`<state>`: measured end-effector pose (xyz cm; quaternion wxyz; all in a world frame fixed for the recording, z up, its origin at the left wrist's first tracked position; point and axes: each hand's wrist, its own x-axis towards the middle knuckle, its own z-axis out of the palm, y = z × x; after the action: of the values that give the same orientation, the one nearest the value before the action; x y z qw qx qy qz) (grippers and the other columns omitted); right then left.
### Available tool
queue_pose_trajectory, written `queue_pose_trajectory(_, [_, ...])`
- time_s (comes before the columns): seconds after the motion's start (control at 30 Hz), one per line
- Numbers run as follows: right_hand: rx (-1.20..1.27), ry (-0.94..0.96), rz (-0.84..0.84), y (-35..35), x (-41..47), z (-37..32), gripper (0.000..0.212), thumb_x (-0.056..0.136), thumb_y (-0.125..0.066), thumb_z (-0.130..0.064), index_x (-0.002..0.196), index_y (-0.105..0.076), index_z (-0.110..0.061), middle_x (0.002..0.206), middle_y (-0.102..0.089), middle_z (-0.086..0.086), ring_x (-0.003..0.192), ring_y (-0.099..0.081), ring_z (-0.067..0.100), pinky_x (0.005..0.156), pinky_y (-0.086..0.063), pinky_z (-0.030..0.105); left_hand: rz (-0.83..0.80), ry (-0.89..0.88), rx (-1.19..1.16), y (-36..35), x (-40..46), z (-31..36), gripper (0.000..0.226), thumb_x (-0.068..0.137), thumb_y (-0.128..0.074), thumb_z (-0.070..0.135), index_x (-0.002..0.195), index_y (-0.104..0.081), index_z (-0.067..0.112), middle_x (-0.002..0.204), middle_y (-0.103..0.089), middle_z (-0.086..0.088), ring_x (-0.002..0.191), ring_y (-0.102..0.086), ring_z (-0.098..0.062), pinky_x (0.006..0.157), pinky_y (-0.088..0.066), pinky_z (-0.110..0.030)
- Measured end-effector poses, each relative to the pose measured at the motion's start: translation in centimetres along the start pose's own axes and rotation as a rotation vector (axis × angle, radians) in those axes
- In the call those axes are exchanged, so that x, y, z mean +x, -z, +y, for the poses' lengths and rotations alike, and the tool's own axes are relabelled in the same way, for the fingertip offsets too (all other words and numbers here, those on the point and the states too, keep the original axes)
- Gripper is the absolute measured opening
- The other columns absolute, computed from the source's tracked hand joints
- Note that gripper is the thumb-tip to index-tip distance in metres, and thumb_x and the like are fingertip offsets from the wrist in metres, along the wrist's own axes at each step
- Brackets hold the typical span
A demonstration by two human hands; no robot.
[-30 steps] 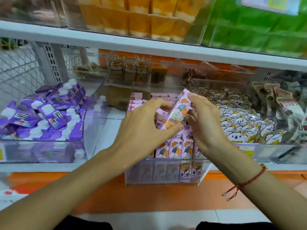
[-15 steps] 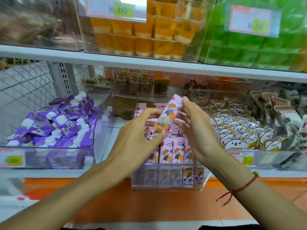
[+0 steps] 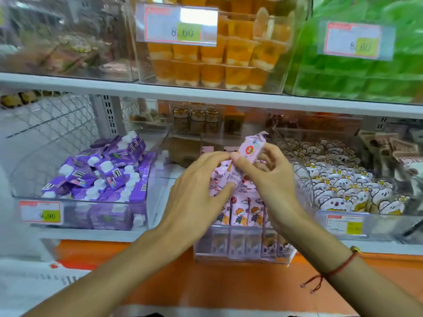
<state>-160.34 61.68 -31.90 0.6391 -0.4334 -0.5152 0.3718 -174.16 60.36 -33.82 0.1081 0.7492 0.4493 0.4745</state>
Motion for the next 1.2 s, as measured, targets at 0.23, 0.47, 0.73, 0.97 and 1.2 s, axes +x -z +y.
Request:
queue_pose_trajectory(0.23, [0.040,-0.048,-0.253,-0.4,0.9,1.1,0.023,0.091,-0.061,-0.024,0.113,-0.065,-0.019,0.102,-0.073,-0.004,0.096,-0.068,0.008,0.076,-0.052,0.016,-0.008,0.093,-0.085,0.7,1.8,-0.9,0.043,0.080,-0.069,0.041,0.119,-0.050,0.044,0.109,-0.062,0.029,0.099,-0.060,0.006,0.083,-0.053,-0.029])
queue_pose_trajectory(0.47, [-0.027,-0.086,-0.236,0.3,2.6,1.1,0.028,0.088,-0.060,-0.033,0.114,-0.067,-0.024,0.103,-0.073,-0.005,0.092,-0.068,0.014,0.070,-0.052,0.012,-0.173,0.423,-0.598,1.0,3.9,-0.5,0.018,0.088,-0.063,0.026,0.101,-0.062,0.039,0.092,-0.073,0.020,0.083,-0.066,0.009,0.063,-0.049,-0.006])
queue_pose_trajectory(0.73, [0.052,-0.251,-0.236,-0.5,2.3,0.9,0.035,0.087,-0.064,-0.030,0.116,-0.065,-0.010,0.101,-0.074,0.008,0.087,-0.068,0.019,0.077,-0.053,0.030,-0.330,0.550,-0.739,2.2,3.1,-0.1,0.026,0.095,-0.052,0.027,0.109,-0.069,0.012,0.090,-0.076,-0.001,0.075,-0.072,-0.006,0.062,-0.056,-0.017])
queue_pose_trajectory(0.97, [-0.066,-0.037,-0.313,-0.1,0.6,0.1,0.033,0.092,-0.057,-0.028,0.124,-0.055,-0.021,0.092,-0.074,-0.004,0.082,-0.068,0.009,0.068,-0.053,0.017,-0.248,0.382,-0.630,2.8,2.3,-0.7,0.034,0.089,-0.060,0.024,0.123,-0.059,0.024,0.104,-0.074,0.006,0.091,-0.069,-0.002,0.074,-0.055,-0.016])
queue_pose_trajectory(1.2, [-0.385,0.428,-0.306,0.8,-0.4,0.3,0.033,0.094,-0.057,-0.016,0.127,-0.051,-0.019,0.112,-0.065,-0.016,0.109,-0.061,0.007,0.091,-0.048,0.021,-0.166,0.016,-0.488,2.3,2.3,-1.4,0.041,0.089,-0.060,-0.002,0.120,-0.054,0.026,0.119,-0.064,0.012,0.115,-0.059,-0.002,0.099,-0.043,-0.015])
